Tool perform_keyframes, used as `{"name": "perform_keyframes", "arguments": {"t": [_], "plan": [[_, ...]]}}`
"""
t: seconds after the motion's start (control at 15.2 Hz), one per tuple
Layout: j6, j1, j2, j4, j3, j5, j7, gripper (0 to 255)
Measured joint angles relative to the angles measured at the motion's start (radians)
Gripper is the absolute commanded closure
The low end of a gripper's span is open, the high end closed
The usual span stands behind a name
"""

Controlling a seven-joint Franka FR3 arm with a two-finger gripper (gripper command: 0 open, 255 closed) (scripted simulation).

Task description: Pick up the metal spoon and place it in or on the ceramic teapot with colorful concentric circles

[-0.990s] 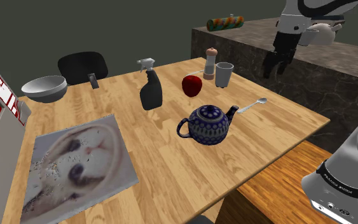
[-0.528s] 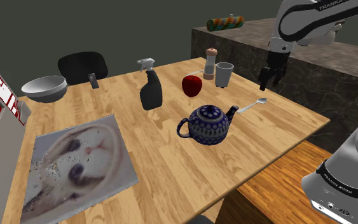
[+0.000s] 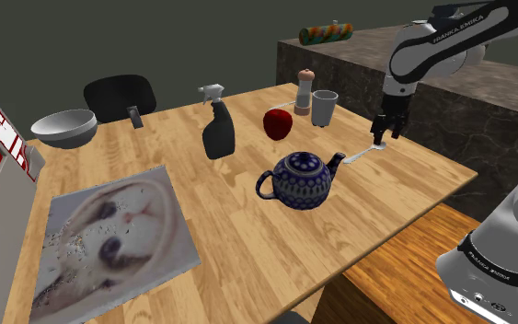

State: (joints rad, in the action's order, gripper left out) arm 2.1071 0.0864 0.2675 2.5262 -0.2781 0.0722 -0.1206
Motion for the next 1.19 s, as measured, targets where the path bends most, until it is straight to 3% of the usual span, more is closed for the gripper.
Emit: {"name": "perform_keyframes", "arguments": {"t": [0.26,0.66,0.73,1.19], "plan": [[0.056,-0.001,-0.028,0.029,-0.005,-0.004,-0.005,0],[0.070,-0.001,-0.034,0.037,-0.006,-0.004,-0.007,0],[0.071,-0.001,-0.034,0.037,-0.006,-0.004,-0.007,255],[0.071,-0.001,-0.034,0.037,-0.006,-0.004,-0.007,255]]}}
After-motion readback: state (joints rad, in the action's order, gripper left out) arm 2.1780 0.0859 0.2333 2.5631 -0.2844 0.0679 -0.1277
